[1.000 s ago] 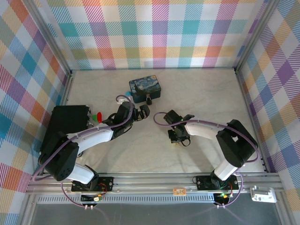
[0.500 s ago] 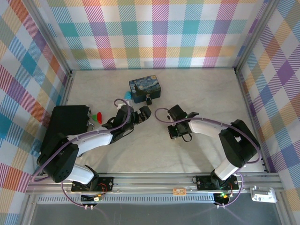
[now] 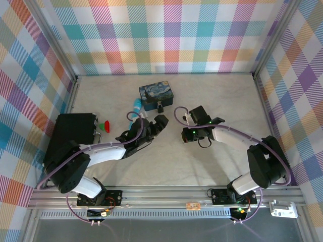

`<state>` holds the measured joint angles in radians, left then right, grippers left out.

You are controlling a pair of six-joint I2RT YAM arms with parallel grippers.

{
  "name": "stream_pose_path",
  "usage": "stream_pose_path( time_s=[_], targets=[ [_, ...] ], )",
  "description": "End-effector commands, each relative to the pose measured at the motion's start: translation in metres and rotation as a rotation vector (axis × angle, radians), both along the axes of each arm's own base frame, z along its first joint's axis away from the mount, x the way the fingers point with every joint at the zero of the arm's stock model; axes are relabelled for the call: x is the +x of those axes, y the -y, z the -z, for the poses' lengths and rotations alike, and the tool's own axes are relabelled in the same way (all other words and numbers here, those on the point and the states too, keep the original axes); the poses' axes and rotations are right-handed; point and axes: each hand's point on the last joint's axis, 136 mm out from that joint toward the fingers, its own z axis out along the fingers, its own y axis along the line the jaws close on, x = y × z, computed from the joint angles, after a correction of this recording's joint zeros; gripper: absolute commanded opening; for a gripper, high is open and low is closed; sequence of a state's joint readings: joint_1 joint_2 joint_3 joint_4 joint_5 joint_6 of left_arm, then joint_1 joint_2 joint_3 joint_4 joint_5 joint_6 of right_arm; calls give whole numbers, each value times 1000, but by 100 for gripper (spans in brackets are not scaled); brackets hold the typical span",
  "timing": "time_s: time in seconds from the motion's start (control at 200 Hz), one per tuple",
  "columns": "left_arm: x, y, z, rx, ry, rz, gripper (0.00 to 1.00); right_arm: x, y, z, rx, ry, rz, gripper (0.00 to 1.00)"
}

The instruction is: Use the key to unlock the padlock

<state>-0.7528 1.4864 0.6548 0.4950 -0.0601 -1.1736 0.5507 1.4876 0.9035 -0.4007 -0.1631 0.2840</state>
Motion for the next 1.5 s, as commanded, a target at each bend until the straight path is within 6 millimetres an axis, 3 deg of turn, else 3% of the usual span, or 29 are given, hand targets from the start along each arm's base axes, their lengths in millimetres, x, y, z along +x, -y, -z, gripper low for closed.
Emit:
stream_pose_path(
  time_s=[0.0, 0.16, 0.37, 0.46, 0.76, 1.23, 1.43, 1.495],
  targets=[
    [4, 21, -8, -131, -39, -17, 95, 6, -12, -31, 104, 25, 22, 0],
    [8, 23, 1, -134, -66, -34, 96, 5, -19, -22, 156, -13, 43, 0],
    [-1, 40, 20, -225, -209, -65, 95, 10, -35, -45, 256, 12, 17, 0],
    [-2, 51, 17, -271, -244, -58, 95, 10, -40, -52, 287, 22, 1, 0],
    [2, 60, 12, -387, -306, -82, 93, 5, -49, -58, 361, 25, -42, 0],
    [3, 60, 15, -453, -330, -97, 88, -4, -54, -56, 383, 1, -93, 0],
    [5, 57, 15, -466, -330, -102, 84, -7, -52, -52, 372, -14, -98, 0],
    [5, 55, 16, -460, -328, -110, 78, -8, -52, -52, 371, -16, -101, 0]
  ],
)
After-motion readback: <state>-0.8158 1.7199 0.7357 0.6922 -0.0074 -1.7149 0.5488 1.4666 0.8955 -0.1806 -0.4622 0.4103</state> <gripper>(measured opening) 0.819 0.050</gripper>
